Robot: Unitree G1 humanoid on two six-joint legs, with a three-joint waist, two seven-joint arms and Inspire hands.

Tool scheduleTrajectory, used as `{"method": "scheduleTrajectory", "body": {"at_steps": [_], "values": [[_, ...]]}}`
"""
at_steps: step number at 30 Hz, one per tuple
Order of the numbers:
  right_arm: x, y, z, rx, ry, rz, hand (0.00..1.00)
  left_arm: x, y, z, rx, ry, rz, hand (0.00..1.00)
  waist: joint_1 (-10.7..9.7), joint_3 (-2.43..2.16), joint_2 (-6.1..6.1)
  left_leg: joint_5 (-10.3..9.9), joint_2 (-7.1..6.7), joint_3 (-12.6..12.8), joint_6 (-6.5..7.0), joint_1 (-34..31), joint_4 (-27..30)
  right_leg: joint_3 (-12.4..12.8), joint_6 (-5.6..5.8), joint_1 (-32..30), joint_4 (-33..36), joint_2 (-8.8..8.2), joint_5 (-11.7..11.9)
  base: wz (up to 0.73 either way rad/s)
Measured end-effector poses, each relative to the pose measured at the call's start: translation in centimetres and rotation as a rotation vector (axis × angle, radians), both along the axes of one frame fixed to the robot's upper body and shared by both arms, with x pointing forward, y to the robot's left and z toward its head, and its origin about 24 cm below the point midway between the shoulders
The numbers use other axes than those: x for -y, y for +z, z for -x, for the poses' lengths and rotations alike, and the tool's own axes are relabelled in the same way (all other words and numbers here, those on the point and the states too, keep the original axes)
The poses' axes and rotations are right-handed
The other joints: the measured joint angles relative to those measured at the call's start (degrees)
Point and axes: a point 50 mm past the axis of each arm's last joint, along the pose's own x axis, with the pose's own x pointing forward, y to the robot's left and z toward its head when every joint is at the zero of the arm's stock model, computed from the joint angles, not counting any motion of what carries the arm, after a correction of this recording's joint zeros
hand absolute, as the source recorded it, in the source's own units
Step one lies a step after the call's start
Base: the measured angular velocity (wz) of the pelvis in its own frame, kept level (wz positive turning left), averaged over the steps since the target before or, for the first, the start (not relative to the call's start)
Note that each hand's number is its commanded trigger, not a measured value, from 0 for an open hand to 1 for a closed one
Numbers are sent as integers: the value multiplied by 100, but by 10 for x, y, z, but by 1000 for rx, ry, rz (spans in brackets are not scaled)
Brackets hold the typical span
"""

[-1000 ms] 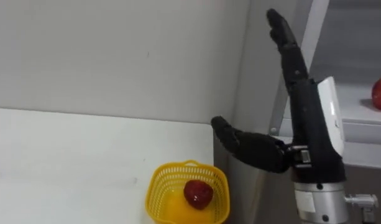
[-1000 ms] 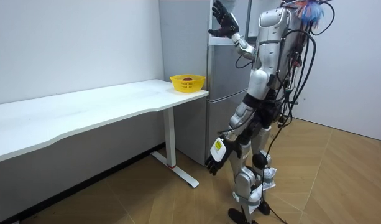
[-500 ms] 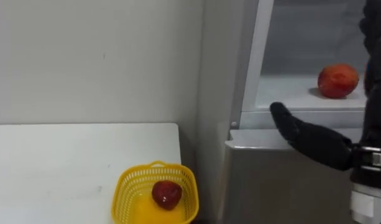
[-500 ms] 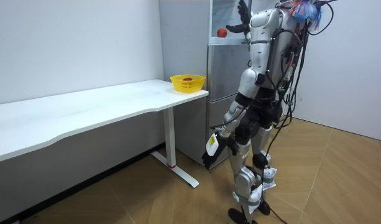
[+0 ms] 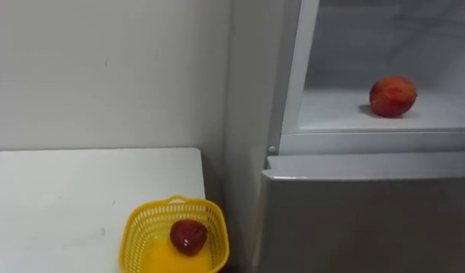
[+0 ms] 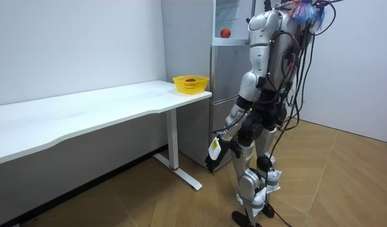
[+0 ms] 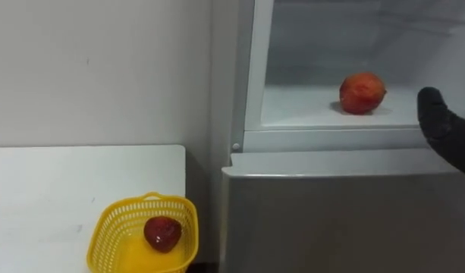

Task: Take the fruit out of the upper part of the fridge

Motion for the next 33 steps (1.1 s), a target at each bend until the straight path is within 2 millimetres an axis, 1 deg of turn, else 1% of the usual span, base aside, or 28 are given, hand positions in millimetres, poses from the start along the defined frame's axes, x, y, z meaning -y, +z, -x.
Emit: {"method": "scheduleTrajectory", "body": {"at_steps": [2,4,5,8,11,13,18,19,22,24,25,29,33], "values": [[8,-3,-7,-42,-16,-40,0,-5,2,0,-2,-2,-10,0,16,-5,-73,0,1,-14,0,-15,0,-9,0,-16,3,-1,0,4],[11,-2,-14,-45,-1,-79,0,-7,2,-1,-2,2,-13,0,20,-1,-81,0,1,-22,0,-36,2,-32,0,-31,3,-1,0,4],[14,-2,-20,-51,9,-112,0,-7,2,-1,-2,1,-12,0,33,-3,-80,-1,2,-30,1,-48,5,-69,0,-31,2,-5,1,6],[24,-1,-31,-94,11,-141,0,-9,4,-5,-3,-6,0,0,24,-5,-99,0,5,-112,0,-99,13,-191,1,-40,-6,-23,1,16],[30,1,-35,-122,38,-171,0,-11,6,-6,3,-9,7,0,68,-11,-106,1,9,-193,-3,-125,14,-287,1,-43,-9,-27,1,13],[32,1,-39,-145,44,-165,0,-12,6,-5,5,5,9,0,152,-13,-110,3,10,-200,-7,-114,22,-299,1,-43,-10,-27,1,4],[33,-4,-57,-218,96,-215,0,-16,8,-6,7,15,3,0,194,-15,-159,3,5,-197,-6,-148,110,-317,1,-39,1,-39,1,0],[31,-3,-62,-225,124,-230,0,-16,8,-6,12,14,2,0,190,-16,-162,3,3,-200,-6,-165,111,-323,1,-63,25,-44,1,0],[38,3,-72,-248,164,-279,0,-18,10,-4,18,18,-5,0,187,-19,-182,4,-6,-223,-4,-199,118,-329,1,-109,77,-59,1,2],[45,5,-75,-276,162,-296,0,-20,11,-2,16,21,-15,0,182,-37,-219,3,-11,-256,-3,-221,114,-332,1,-87,81,-63,1,6],[48,5,-76,-289,159,-308,0,-23,12,3,6,37,-22,0,182,-55,-244,3,-8,-262,-4,-223,110,-336,1,-81,81,-60,1,4],[50,7,-78,-313,176,-309,0,-25,13,11,-16,48,-35,0,179,-59,-279,2,-7,-278,-5,-222,127,-352,1,-57,77,-60,1,2],[47,8,-80,-317,193,-312,0,-25,14,10,-8,50,-38,0,180,-49,-276,1,-11,-298,-4,-263,183,-381,0,-56,77,-66,2,4]]}}
